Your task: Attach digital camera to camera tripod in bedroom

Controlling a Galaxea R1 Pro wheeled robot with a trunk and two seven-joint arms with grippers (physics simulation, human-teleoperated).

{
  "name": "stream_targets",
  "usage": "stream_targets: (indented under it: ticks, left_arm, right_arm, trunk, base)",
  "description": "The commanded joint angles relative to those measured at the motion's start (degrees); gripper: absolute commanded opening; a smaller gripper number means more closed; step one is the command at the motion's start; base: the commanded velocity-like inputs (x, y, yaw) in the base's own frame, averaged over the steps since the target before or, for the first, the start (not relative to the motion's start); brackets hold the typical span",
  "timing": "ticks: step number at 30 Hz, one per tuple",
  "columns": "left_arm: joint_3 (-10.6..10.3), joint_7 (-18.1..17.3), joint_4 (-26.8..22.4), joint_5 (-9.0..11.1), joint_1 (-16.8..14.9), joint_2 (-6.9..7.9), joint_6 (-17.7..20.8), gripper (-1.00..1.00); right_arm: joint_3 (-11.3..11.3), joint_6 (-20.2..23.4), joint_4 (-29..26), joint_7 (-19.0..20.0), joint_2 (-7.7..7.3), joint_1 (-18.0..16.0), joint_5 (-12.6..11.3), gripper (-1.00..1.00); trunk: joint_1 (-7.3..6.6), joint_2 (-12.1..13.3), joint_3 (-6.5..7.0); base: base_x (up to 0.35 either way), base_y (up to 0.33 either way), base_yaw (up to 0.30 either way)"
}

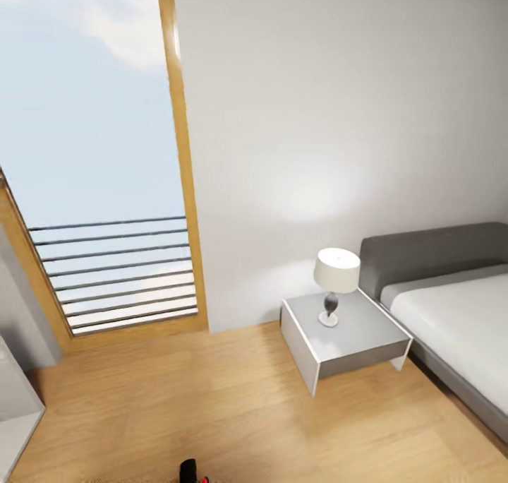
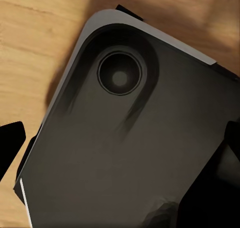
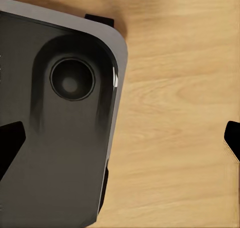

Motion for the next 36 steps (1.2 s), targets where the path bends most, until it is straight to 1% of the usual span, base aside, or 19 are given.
stream_targets:
  ticks: [1,31,36]
  left_arm:
    - [0.03,0.04,-0.06,0.09,0.01,-0.01,-0.08,1.00]
    - [0.03,0.04,-0.06,0.09,0.01,-0.01,-0.08,1.00]
    - [0.03,0.04,-0.06,0.09,0.01,-0.01,-0.08,1.00]
  right_arm:
    - [-0.01,-0.09,0.00,-0.05,0.00,-0.01,0.43,1.00]
    - [0.08,-0.06,0.00,-0.05,0.33,-0.01,0.43,1.00]
    - [-0.20,-0.09,0.00,-0.02,0.21,-0.01,0.39,1.00]
  trunk:
    - [0.00,-0.03,-0.05]
    - [0.00,-0.03,-0.05]
    - [0.00,-0.03,-0.05]
  base:
    - [0.000,0.000,0.269]
    - [0.000,0.000,0.269]
    - [0.000,0.000,0.144]
